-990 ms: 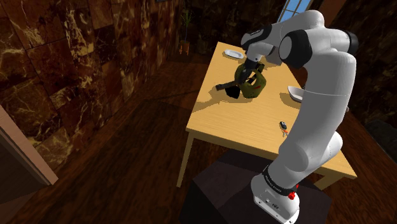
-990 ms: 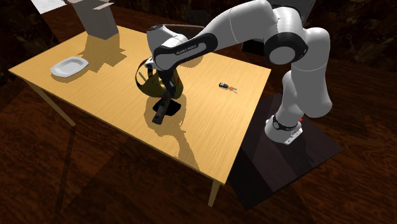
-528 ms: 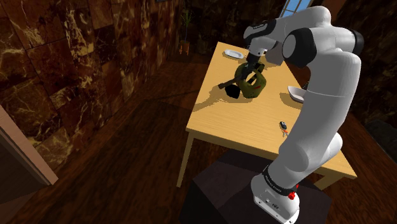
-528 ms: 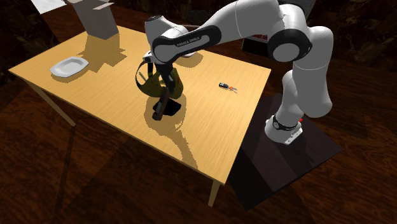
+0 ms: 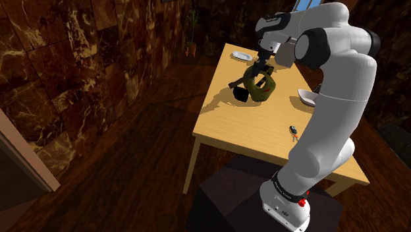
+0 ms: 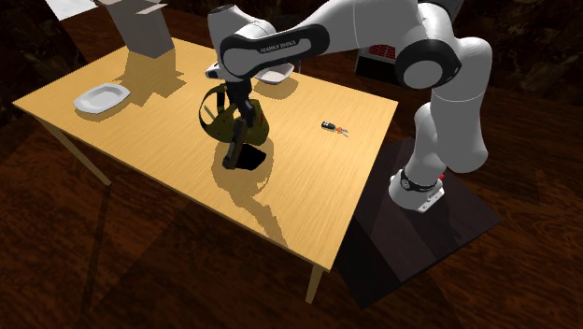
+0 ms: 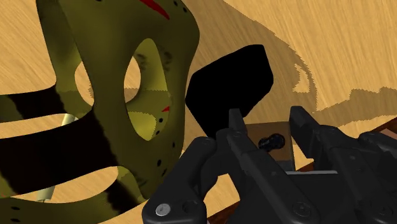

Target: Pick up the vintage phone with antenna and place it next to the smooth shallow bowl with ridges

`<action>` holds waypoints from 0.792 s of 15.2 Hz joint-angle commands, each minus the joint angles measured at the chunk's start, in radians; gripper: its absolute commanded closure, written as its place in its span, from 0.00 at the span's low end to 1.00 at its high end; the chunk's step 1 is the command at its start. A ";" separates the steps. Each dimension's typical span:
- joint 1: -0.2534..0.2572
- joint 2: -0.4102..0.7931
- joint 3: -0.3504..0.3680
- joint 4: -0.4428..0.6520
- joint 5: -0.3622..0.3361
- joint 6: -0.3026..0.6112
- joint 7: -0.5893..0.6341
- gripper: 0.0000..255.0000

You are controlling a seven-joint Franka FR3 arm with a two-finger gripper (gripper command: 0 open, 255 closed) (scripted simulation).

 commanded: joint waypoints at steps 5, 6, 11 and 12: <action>-0.003 -0.012 -0.004 0.069 -0.009 -0.079 0.012 1.00; -0.004 -0.013 -0.005 0.082 -0.010 -0.092 0.013 1.00; -0.011 -0.014 -0.007 0.148 -0.012 -0.159 0.020 1.00; -0.013 -0.013 -0.007 0.163 -0.012 -0.172 0.021 1.00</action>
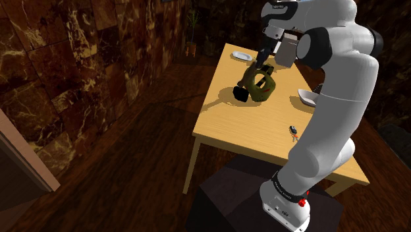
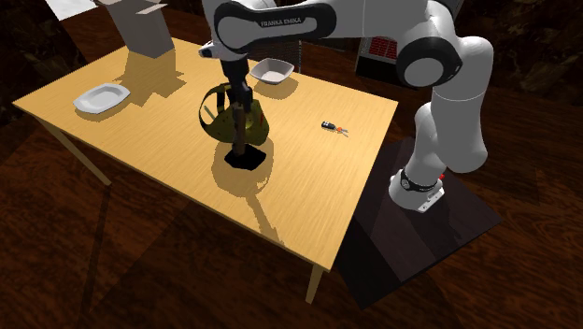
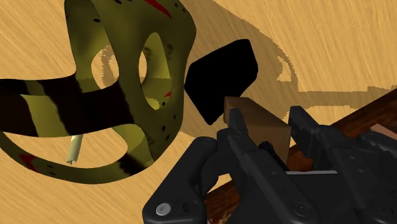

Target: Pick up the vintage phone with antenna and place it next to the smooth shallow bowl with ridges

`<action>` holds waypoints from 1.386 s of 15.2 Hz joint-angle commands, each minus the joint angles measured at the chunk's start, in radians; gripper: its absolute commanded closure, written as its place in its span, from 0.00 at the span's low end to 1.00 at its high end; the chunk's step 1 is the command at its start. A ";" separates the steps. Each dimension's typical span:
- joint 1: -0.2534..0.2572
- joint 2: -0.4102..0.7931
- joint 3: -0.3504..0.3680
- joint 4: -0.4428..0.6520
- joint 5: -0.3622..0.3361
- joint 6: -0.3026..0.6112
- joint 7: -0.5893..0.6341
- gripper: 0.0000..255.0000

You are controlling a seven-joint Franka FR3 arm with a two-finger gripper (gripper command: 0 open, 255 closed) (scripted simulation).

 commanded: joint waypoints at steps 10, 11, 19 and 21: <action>-0.028 0.025 -0.003 0.188 0.010 -0.163 0.010 1.00; -0.032 0.030 -0.003 0.208 0.012 -0.179 0.011 1.00; -0.111 -0.012 -0.049 0.096 -0.006 -0.121 -0.133 1.00; -0.137 -0.013 -0.061 0.078 -0.007 -0.108 -0.176 1.00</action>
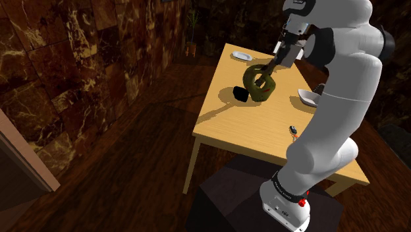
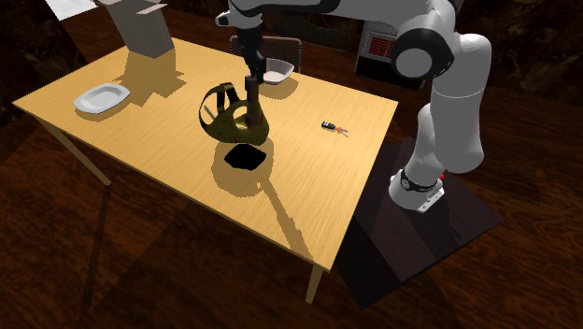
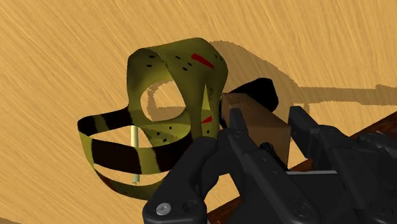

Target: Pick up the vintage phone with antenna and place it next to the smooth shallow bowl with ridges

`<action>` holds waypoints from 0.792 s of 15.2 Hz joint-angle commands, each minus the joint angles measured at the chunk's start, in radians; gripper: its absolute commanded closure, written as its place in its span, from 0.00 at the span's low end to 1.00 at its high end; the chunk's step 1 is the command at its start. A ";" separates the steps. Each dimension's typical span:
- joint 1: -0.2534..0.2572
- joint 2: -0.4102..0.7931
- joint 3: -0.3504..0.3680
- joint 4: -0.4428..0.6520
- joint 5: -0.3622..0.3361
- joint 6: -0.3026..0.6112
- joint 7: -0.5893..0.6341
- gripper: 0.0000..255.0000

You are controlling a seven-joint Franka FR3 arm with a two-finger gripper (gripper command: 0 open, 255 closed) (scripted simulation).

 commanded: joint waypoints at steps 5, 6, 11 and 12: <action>-0.088 0.015 -0.036 -0.033 0.006 0.034 -0.132 1.00; -0.105 0.022 -0.042 -0.033 0.009 0.037 -0.155 1.00; -0.197 0.073 -0.065 -0.006 0.034 0.045 -0.266 1.00; -0.218 0.086 -0.068 0.004 0.040 0.045 -0.288 1.00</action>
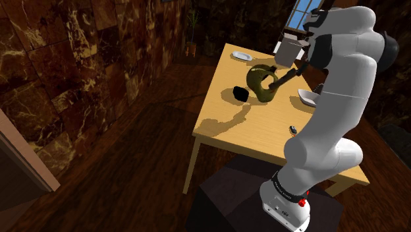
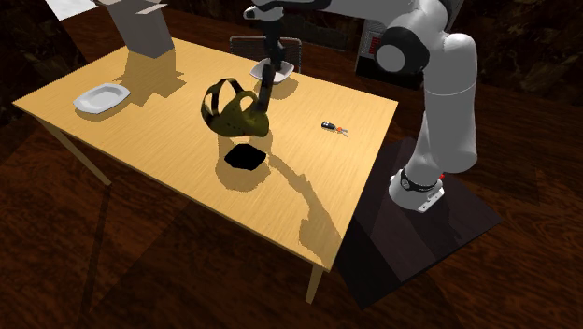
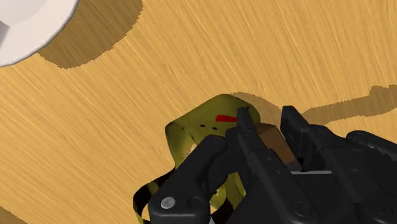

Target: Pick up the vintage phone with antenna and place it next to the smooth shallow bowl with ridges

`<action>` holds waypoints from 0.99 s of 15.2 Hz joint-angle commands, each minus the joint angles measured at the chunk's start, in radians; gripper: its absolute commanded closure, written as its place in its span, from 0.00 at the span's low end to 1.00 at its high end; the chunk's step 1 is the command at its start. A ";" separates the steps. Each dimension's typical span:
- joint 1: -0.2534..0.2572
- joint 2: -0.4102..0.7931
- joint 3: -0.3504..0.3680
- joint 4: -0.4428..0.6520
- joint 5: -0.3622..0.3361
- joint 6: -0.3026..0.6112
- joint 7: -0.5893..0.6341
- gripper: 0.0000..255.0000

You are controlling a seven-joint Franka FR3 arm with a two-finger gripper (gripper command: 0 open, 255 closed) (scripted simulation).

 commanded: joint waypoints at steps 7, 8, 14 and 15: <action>-0.180 0.130 -0.016 0.122 0.058 -0.014 -0.169 1.00; -0.207 0.152 -0.015 0.148 0.067 -0.020 -0.188 1.00; -0.291 0.231 -0.009 0.205 0.098 -0.006 -0.251 1.00; -0.287 0.230 -0.009 0.189 0.098 0.009 -0.253 1.00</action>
